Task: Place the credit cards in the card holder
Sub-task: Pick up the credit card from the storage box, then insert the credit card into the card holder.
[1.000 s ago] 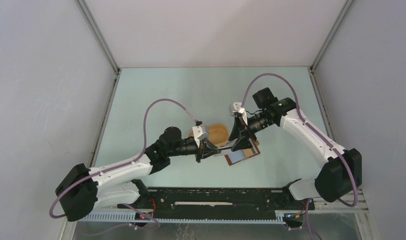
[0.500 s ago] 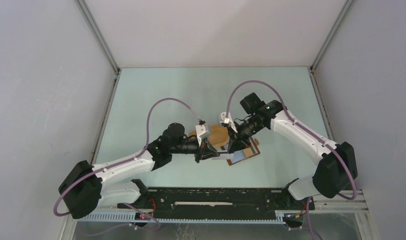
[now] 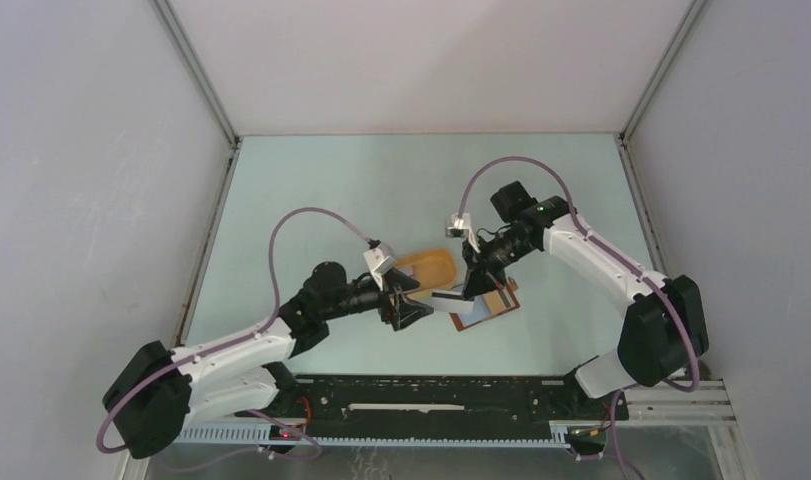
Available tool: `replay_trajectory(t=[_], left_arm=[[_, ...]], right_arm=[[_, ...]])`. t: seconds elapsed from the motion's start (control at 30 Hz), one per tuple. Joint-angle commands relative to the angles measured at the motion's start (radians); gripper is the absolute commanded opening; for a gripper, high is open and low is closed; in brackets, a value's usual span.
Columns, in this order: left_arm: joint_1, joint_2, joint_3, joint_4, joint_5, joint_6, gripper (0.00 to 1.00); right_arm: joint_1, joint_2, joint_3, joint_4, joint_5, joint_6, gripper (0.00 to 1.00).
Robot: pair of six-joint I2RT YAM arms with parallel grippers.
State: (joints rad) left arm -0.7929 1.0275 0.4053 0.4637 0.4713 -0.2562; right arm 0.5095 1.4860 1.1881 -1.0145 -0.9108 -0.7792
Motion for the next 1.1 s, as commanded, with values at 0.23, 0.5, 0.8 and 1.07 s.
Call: replay_trajectory(t=[0.23,0.5,0.8,1.07], left_arm=[[-0.019,0.089,-0.153,0.366,-0.2,-0.308,0.85],[-0.213,0.309,-0.047,0.383,-0.378,-0.311,0.63],[-0.279,0.506,0.025,0.38,-0.569,-0.491,0.56],[-0.279,0.591,0.055,0.381,-0.581,-0.601,0.55]], right_arm=[[-0.297,0.03,-0.089,0.098,0.06,0.324,0.0],[-0.419,0.059,-0.153,0.117,0.112,0.406,0.0],[-0.426,0.172,-0.167,0.164,0.157,0.489,0.0],[-0.452,0.216,-0.166,0.184,0.146,0.507,0.0]])
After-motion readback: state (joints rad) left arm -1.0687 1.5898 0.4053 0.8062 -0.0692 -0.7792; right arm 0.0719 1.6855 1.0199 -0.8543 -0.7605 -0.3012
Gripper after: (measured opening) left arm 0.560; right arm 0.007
